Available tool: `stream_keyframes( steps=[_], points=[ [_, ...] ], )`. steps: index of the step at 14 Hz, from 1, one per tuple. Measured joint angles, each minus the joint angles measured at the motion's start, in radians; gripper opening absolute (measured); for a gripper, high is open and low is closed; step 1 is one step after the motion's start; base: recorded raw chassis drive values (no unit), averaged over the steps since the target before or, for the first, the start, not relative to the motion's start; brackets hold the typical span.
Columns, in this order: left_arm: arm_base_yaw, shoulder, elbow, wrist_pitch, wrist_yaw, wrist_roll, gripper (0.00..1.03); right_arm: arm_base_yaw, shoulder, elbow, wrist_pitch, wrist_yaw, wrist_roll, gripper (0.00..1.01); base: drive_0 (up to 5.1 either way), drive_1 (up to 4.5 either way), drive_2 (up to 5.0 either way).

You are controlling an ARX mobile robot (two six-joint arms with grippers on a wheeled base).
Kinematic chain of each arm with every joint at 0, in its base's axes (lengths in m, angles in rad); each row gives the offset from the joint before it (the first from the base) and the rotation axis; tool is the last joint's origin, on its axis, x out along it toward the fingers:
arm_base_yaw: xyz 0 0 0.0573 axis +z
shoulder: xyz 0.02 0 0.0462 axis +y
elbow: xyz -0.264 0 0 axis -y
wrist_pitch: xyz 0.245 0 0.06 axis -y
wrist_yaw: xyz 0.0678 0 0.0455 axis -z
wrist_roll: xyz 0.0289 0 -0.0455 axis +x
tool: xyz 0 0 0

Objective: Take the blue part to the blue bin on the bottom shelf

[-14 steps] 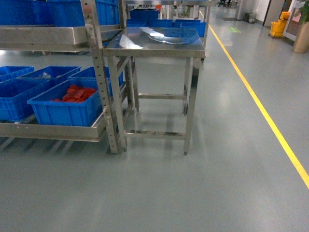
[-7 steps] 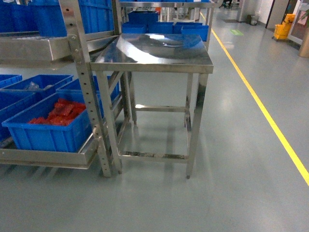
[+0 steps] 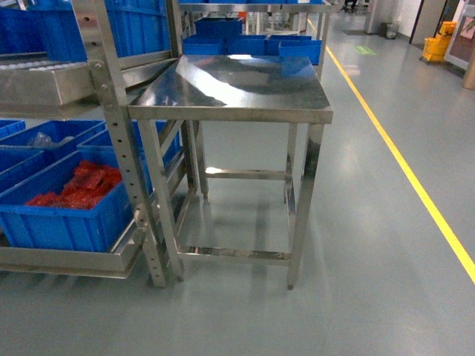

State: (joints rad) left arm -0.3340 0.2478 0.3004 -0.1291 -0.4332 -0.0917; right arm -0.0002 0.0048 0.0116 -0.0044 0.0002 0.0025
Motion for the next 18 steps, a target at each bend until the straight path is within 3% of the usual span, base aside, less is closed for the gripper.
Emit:
stream_keyframes(
  steps=[10,18],
  points=[
    [0.000,0.000,0.000,-0.003,0.002,-0.006,0.43,0.000,0.000,0.000,0.000,0.000,0.000,0.98,0.1,4.29,-4.1],
    [-0.002,0.002,0.000,-0.002,0.006,-0.006,0.43,0.000,0.000,0.000,-0.001,0.002,0.000,0.98,-0.6,0.33,0.3]
  ],
)
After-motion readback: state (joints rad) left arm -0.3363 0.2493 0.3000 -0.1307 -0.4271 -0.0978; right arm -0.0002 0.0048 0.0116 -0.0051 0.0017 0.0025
